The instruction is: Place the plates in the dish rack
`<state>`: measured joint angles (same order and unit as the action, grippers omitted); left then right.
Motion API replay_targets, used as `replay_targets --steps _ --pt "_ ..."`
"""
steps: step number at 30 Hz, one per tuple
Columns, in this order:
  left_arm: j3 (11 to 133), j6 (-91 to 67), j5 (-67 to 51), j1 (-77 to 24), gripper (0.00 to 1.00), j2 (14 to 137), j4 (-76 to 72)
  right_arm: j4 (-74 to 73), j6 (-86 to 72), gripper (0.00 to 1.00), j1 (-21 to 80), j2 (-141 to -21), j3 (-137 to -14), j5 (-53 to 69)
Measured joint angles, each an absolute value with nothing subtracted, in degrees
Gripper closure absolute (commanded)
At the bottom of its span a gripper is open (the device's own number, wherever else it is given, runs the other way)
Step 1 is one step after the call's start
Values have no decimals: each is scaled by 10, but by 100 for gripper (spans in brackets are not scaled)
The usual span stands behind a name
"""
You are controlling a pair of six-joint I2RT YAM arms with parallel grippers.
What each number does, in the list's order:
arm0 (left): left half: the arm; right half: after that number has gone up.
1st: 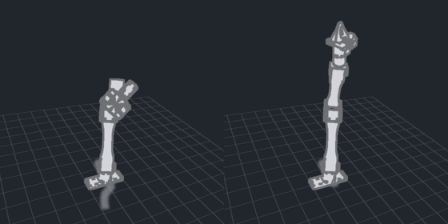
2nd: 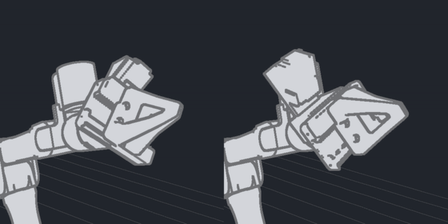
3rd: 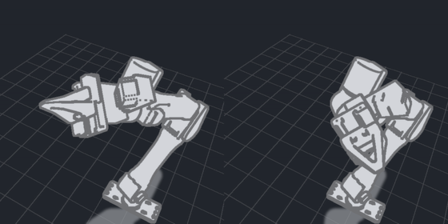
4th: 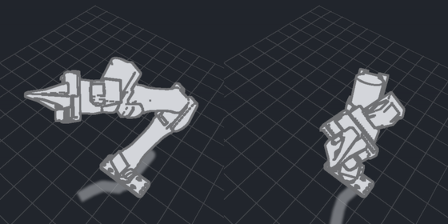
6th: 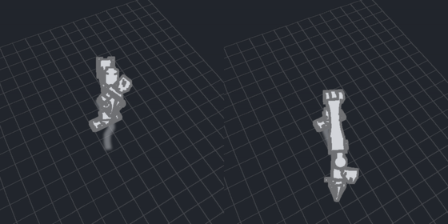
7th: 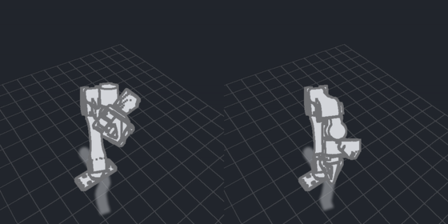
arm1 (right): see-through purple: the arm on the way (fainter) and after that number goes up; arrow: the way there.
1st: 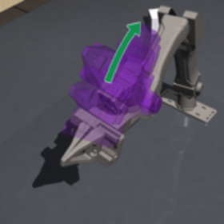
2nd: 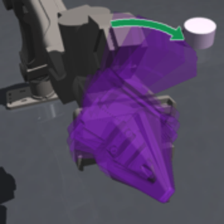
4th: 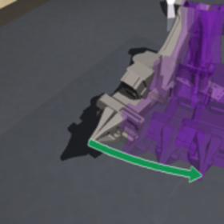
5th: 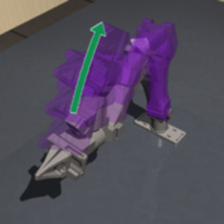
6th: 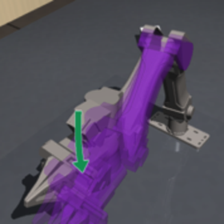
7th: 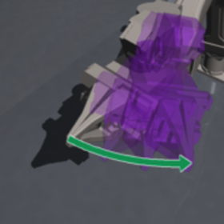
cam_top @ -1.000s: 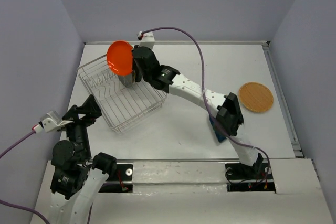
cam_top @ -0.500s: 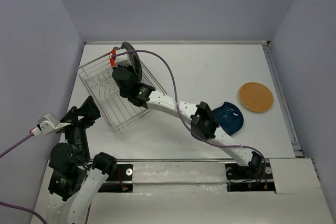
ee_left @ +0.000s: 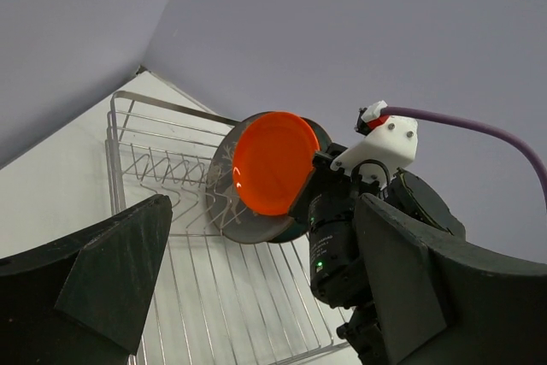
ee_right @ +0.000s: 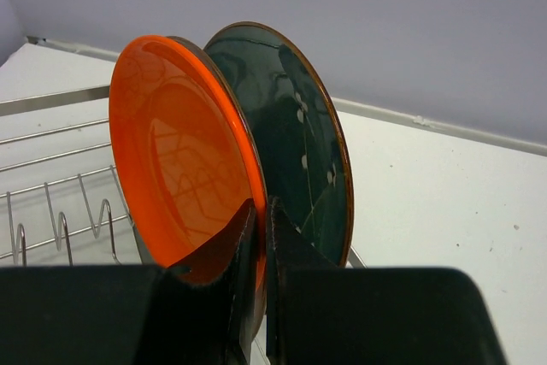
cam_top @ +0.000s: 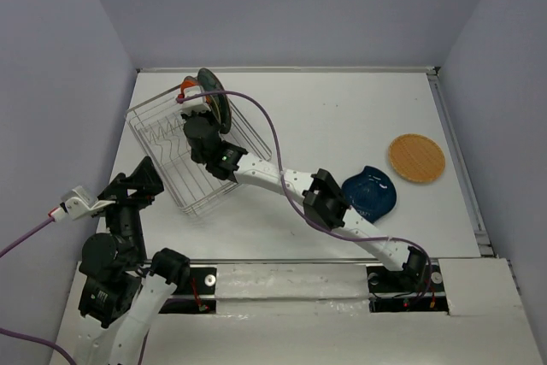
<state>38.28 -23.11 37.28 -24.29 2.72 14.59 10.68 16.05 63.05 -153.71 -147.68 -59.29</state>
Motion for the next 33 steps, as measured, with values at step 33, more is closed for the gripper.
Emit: replay_targets --steps 33 --pt "383 -231 356 -231 1 27 144 103 105 66 637 -1539 -1468 -572"
